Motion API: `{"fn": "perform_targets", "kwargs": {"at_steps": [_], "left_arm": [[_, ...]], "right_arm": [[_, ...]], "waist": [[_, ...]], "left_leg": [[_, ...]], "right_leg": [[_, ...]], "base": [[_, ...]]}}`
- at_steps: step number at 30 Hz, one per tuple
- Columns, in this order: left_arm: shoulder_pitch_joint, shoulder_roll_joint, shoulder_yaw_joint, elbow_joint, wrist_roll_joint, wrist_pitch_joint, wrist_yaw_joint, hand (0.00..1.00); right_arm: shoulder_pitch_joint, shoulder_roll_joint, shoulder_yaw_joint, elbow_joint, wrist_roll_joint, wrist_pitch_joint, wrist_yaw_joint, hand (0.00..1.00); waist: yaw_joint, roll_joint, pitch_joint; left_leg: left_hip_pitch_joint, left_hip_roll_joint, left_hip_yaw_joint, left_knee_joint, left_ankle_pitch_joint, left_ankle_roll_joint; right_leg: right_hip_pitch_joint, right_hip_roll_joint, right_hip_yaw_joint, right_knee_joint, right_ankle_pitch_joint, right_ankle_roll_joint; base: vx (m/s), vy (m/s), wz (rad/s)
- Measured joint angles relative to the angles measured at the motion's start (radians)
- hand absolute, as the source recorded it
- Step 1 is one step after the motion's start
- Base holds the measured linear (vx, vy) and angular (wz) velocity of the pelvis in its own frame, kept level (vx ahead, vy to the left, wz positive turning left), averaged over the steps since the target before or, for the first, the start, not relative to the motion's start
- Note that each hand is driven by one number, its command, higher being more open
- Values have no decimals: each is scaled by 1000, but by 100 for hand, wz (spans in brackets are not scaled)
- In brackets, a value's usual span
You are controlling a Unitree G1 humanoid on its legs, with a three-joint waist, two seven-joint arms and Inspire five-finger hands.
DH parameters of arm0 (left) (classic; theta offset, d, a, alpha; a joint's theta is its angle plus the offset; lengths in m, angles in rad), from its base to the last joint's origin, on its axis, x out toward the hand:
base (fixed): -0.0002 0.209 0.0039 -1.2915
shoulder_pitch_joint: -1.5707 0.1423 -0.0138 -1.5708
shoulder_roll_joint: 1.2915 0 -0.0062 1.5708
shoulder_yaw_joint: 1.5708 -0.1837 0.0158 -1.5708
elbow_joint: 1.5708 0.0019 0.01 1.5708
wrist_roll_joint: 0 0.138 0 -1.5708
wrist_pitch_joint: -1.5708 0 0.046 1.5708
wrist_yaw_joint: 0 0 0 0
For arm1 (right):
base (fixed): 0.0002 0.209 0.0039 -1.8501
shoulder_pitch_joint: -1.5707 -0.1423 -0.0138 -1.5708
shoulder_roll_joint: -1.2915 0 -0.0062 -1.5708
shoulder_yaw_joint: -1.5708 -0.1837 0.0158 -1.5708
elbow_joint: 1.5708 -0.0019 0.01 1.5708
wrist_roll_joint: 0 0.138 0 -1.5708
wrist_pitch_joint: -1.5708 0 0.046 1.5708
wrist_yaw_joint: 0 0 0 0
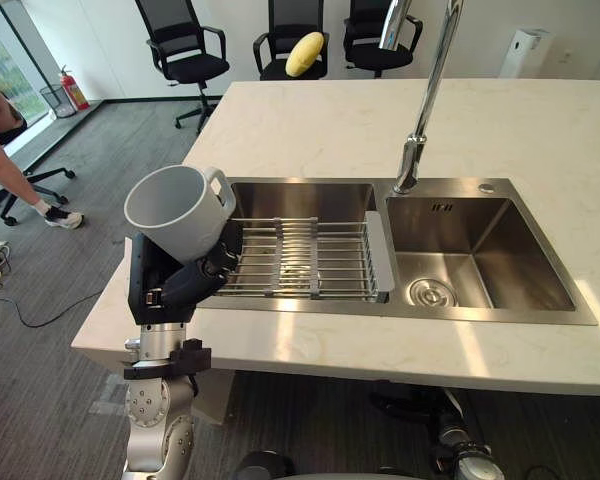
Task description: Walk over to the sink, pick up the cup, carry it to the dishwasher, place the cup inside the dishwasher, then close the dishwasher door
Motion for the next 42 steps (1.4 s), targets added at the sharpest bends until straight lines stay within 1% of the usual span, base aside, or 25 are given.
{"fn": "perform_targets", "kwargs": {"at_steps": [3,5,6,7,8,9,11,12,13,14,15,16,18,21,24,28,30,33,34,35,36,37,39,40,42], "left_arm": [[20,-4,10,-46,-10,3,-5,0],[36,-20,9,-114,-9,5,-20,0],[37,-25,5,-133,-9,5,-27,0],[37,-28,-4,-155,-8,6,-39,0],[36,-30,-8,-166,-8,5,-55,0],[36,-36,-20,-179,-8,4,-82,0],[37,-52,-49,-180,-9,1,-120,0],[37,-62,-80,-165,-9,-8,-151,0],[35,-69,-91,-153,-9,-12,-160,0],[26,-70,-92,-116,-9,-24,-173,0],[24,-60,-97,-76,-11,-21,-167,0],[24,-49,-96,-24,-12,-20,-164,0],[25,-42,-98,34,-21,-5,-147,0],[22,-2,-114,53,-27,3,-109,0],[-2,26,-149,69,-26,10,-77,0],[-16,29,-158,94,-25,32,-47,0],[-14,29,-157,91,-14,39,-33,0],[-3,18,-150,86,-10,49,-28,0],[1,12,-150,83,-10,53,-29,0],[2,-5,-153,77,-11,63,-36,0],[8,-18,-152,69,-23,62,-51,0],[11,-21,-151,62,-39,62,-60,0],[11,-36,-155,48,-53,60,-80,0],[18,-46,-157,47,-53,52,-92,0],[25,-49,-163,46,-50,47,-91,0]], "right_arm": [[27,23,14,-59,-2,31,4,100],[61,24,7,-102,-1,47,6,100],[69,27,2,-107,-1,48,6,100],[82,26,-9,-109,-1,50,4,100],[94,22,-15,-114,0,52,3,100],[120,18,-26,-132,0,56,2,100],[166,21,-43,-162,2,55,0,100],[191,19,-48,-170,16,47,-2,100],[195,16,-50,-169,24,43,-3,100],[178,33,-65,-131,29,45,-6,100],[172,56,-65,-118,29,48,-6,100],[177,87,-62,-108,28,47,4,100],[174,98,-64,-90,30,46,11,100],[163,93,-64,-61,31,42,9,100],[157,73,-62,-46,31,42,4,100],[150,47,-51,-44,31,42,2,100],[150,39,-44,-43,27,42,2,100],[152,37,-44,-37,20,43,4,100],[153,37,-44,-33,19,43,4,100],[162,37,-46,-22,19,44,2,100],[171,37,-46,-23,19,44,0,100],[171,36,-45,-25,19,44,-2,100],[162,30,-42,-36,19,44,-6,100],[155,28,-33,-44,19,45,-7,100],[145,26,-16,-67,19,46,-7,100]], "waist": [[2,2,1],[-7,-7,1],[-13,-15,7],[-17,-15,6],[-18,-17,5],[-25,-18,2],[-46,-18,-26],[-60,3,-58],[-60,22,-73],[-58,15,-78],[-59,6,-79],[-61,-14,-74],[-61,-22,-78],[-65,-25,-83],[-72,-15,-83],[-77,-8,-81],[-69,-8,-80],[-64,-6,-80],[-66,-6,-79],[-73,-11,-78],[-67,-19,-74],[-60,-17,-75],[-59,-11,-74],[-50,-18,-70],[-46,-24,-62]], "left_leg": [[-33,45,9,40,11,-18],[-52,49,13,37,25,-48],[-65,60,22,85,12,-22],[-73,78,43,170,-17,21],[-68,88,53,214,-31,37],[-41,108,73,267,-58,40],[17,118,80,238,-74,15],[87,114,60,98,-70,-25],[118,111,52,-4,-91,-63],[135,80,52,-91,-81,-91],[129,62,48,-127,-55,-83],[133,32,37,-138,-38,-69],[132,13,32,-134,-39,-58],[133,1,26,-128,-42,-50],[135,10,5,-128,-41,-51],[135,21,-14,-130,-39,-55],[128,23,-24,-124,-38,-56],[85,16,-51,-95,-36,-52],[74,15,-40,-87,-33,-47],[57,20,56,-79,-28,-19],[55,36,149,-75,-34,13],[47,63,226,-50,-37,14],[3,67,253,4,-43,-5],[-3,51,233,23,-56,-9],[-10,31,206,56,-85,0]], "right_leg": [[-49,31,24,40,16,-26],[-87,24,19,65,30,-39],[-91,17,6,65,35,-42],[-89,2,-18,63,45,-40],[-85,-10,-33,58,51,-37],[-71,-32,-62,35,68,-32],[-67,-72,-119,-8,94,-16],[-96,-92,-162,-17,108,13],[-116,-91,-175,-15,113,27],[-139,-116,-172,-9,124,42],[-129,-127,-184,-22,129,34],[-111,-149,-182,-56,166,36],[-86,-159,-185,-101,201,43],[-54,-156,-196,-152,224,45],[-33,-148,-225,-167,227,50],[-11,-138,-250,-176,230,56],[-3,-137,-262,-180,229,58],[7,-152,-308,-178,212,75],[19,-158,-324,-179,211,76],[42,-178,-382,-179,206,83],[54,-194,-423,-177,204,87],[56,-205,-447,-169,201,91],[52,-241,-497,-114,175,103],[50,-273,-504,-64,150,105],[49,-314,-503,14,135,96]], "base": [[-243,-92,-30],[-198,-85,1],[-191,-70,27],[-92,-32,33],[-172,8,54],[-180,75,82],[-186,151,110],[-115,201,98],[-126,296,86],[-95,269,38],[-90,273,37],[-63,202,30],[-32,135,16],[24,68,9],[56,-20,19],[9,-50,16],[-40,-28,17],[-67,-19,43],[-92,23,103],[-50,50,116],[-32,45,123],[6,23,90],[0,84,89],[8,164,76],[22,153,61]]}}
